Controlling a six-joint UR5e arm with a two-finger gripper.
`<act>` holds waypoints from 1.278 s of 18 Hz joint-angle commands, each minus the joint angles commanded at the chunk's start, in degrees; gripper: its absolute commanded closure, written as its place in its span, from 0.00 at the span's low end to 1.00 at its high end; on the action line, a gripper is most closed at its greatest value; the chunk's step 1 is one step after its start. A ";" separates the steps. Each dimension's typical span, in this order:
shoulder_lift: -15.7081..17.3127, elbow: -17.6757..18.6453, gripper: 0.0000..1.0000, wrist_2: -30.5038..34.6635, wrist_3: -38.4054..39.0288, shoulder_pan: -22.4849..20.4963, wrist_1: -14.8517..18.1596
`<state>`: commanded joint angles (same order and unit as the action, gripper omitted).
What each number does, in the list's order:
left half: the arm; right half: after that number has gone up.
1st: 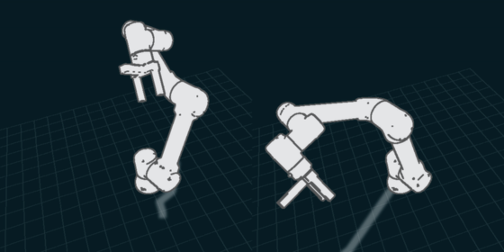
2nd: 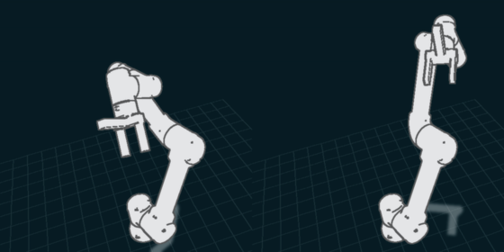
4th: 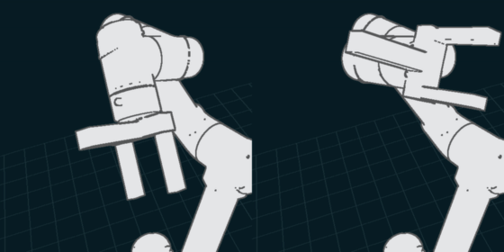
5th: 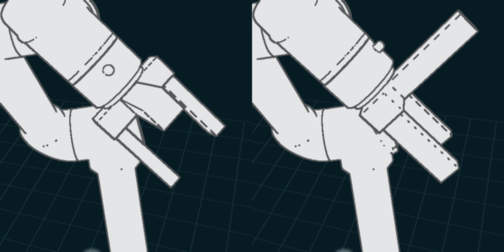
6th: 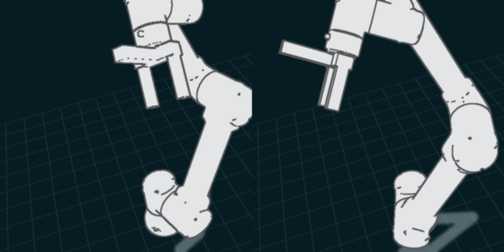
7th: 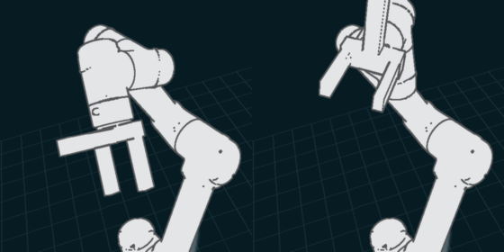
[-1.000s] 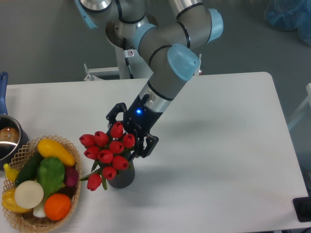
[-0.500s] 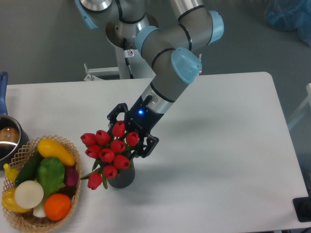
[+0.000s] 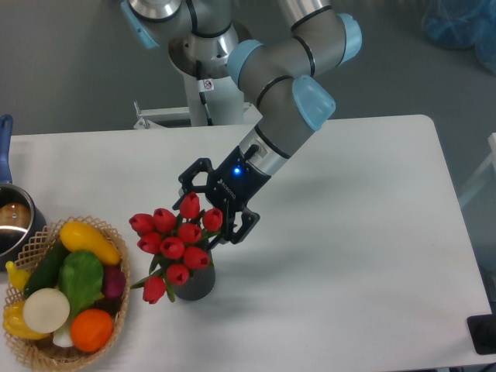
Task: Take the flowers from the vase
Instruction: 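Lower the open gripper around the tulip stems just above the vase rim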
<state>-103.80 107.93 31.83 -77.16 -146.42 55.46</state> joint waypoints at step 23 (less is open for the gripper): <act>-1.23 -0.97 0.00 -2.65 -1.94 0.26 -0.18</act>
<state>-105.03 106.96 29.18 -79.10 -146.16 55.28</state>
